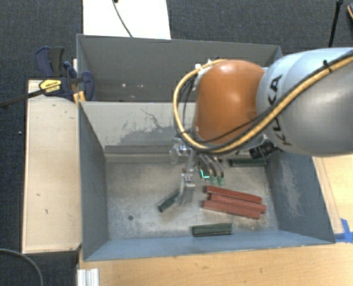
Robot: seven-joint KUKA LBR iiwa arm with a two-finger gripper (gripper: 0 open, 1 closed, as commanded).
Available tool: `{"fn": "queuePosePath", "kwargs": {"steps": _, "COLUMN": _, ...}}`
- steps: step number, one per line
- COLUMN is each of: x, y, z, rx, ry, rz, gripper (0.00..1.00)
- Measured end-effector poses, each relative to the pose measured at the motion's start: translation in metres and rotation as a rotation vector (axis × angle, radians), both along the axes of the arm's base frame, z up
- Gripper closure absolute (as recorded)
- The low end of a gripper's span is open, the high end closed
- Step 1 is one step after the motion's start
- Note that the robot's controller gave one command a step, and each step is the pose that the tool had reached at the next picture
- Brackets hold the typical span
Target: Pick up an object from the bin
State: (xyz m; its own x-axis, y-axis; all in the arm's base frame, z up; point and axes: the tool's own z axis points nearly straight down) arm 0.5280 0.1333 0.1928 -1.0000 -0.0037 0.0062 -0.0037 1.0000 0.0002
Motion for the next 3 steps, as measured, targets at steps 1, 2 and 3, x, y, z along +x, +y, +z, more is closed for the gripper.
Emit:
{"fn": "queuePosePath", "kwargs": {"steps": 1, "x": 0.002, "y": -0.001, "z": 0.004, "rx": 0.001, "ry": -0.008, "rz": -0.005, "gripper": 0.0}}
{"fn": "queuePosePath", "kwargs": {"steps": 2, "x": 0.009, "y": -0.007, "z": -0.036, "rx": 0.001, "ry": -0.011, "rz": 0.132, "gripper": 0.0}}
{"fn": "queuePosePath", "kwargs": {"steps": 3, "x": 0.014, "y": -0.008, "z": -0.054, "rx": 0.002, "ry": -0.008, "rz": 0.456, "gripper": 0.0}}
